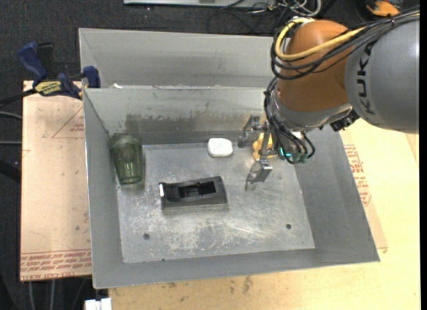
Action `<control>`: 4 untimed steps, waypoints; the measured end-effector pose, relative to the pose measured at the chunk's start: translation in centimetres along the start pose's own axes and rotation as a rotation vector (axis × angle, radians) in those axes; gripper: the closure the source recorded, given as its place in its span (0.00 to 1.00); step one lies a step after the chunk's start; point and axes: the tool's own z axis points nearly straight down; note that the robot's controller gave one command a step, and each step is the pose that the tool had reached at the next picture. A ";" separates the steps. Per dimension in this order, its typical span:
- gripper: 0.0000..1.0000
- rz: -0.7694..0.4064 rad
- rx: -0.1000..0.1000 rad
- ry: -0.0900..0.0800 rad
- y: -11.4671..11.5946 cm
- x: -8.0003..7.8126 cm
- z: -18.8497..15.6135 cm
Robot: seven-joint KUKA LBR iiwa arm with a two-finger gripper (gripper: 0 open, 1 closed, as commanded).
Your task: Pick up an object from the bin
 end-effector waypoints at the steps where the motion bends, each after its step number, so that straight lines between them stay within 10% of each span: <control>1: 0.00 0.000 0.000 -0.007 0.0 -0.1 -0.5; 3: 0.00 -0.075 -0.001 0.001 5.1 -0.6 2.5; 4: 1.00 -0.392 0.001 -0.009 6.9 -1.8 9.2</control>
Offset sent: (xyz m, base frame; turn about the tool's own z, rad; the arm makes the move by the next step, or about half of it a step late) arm -0.0125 0.0876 -0.0687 -0.1949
